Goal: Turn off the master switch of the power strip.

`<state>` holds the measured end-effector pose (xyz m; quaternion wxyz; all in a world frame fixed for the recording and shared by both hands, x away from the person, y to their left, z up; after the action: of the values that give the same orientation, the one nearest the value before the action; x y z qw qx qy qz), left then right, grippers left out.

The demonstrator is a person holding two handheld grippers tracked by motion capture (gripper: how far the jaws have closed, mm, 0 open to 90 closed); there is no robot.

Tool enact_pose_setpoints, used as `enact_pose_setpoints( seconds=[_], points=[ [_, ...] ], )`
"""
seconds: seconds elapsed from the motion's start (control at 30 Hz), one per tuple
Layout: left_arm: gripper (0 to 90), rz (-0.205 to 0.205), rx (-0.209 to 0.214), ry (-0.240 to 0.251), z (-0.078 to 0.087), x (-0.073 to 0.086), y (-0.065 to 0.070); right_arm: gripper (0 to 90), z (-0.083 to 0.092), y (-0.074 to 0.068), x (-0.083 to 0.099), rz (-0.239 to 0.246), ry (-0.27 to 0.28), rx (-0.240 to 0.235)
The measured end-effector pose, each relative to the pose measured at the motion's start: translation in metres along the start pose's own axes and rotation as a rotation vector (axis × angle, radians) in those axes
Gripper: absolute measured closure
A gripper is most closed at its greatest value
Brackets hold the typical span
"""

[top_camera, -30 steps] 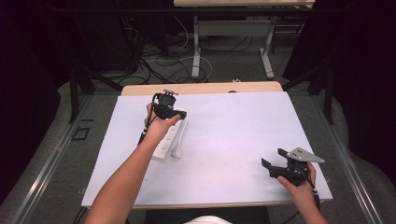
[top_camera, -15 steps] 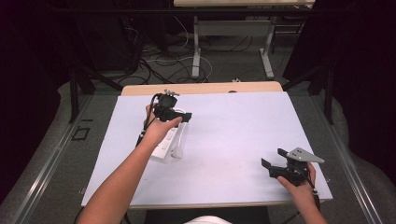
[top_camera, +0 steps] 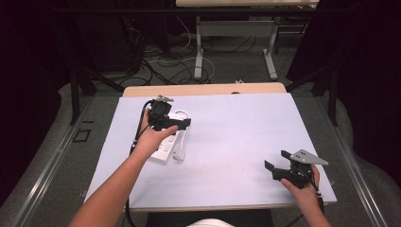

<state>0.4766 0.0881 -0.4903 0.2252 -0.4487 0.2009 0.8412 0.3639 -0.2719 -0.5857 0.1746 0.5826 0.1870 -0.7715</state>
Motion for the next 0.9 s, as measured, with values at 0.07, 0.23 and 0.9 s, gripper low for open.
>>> enact_pose_setpoints(
  seconds=[0.07,0.23,0.9],
  points=[
    [0.5,0.000,0.006,0.002,0.006,0.002,0.000,16.7,-0.001,0.000,0.000,0.007,0.002,0.000],
    [0.5,0.003,0.012,0.018,0.021,0.007,-0.002,16.7,-0.001,0.000,0.000,0.002,0.002,0.001],
    [0.6,-0.003,0.013,0.053,0.072,0.040,-0.003,16.7,0.000,0.000,-0.001,0.009,-0.005,0.005]
  ],
)
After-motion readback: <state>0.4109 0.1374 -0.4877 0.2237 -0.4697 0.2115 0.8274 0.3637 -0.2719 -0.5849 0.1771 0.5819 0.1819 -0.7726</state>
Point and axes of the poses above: each handheld gripper's, and its own axes: z roughly backward along the jaws, x roughly out of its underside, y roughly to its right, the point moved 8 cm from there along -z, roughly forward along the jaws, and after that the axes turned 10 degrees about y, right-handed, at the moved point
